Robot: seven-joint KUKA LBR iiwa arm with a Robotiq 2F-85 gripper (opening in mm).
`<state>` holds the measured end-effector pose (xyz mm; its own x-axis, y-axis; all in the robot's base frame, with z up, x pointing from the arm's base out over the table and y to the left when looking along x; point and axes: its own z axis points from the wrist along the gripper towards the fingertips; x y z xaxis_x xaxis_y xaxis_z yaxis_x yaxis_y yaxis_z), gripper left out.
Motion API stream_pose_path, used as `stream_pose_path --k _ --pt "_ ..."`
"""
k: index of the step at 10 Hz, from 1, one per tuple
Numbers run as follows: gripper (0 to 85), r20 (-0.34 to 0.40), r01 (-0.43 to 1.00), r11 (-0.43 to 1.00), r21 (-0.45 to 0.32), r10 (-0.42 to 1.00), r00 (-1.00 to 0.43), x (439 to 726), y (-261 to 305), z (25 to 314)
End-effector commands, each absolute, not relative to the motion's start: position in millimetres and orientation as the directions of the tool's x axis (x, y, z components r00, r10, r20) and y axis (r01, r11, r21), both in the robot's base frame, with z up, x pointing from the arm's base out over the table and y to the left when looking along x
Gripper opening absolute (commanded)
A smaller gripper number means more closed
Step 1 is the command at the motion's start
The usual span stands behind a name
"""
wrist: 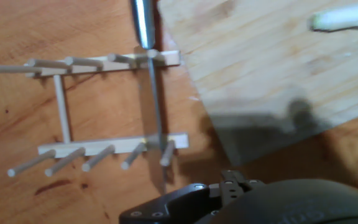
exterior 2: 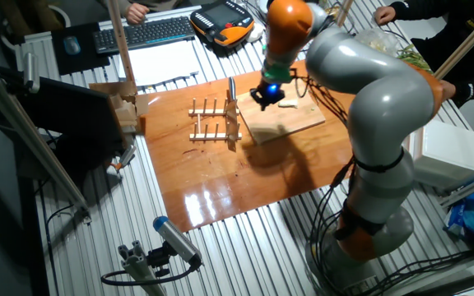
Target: Chop the scallions
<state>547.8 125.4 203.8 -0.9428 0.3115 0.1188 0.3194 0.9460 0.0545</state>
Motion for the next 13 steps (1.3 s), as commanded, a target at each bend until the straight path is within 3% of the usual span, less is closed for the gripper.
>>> stream_pose_path --k 1,7,11,13 --pt "0.0 0.123 0.323 0.945 0.058 0.314 -0.941 549 129 199" --pt "0.0 0.108 0.315 0.948 0.04 0.309 -0.945 550 140 187" --pt "0.0 0.157 0.336 0.94 0.06 0.324 -0.933 550 140 187" --pt "0.0 0.127 0.32 0.945 0.071 0.31 -0.942 550 140 187"
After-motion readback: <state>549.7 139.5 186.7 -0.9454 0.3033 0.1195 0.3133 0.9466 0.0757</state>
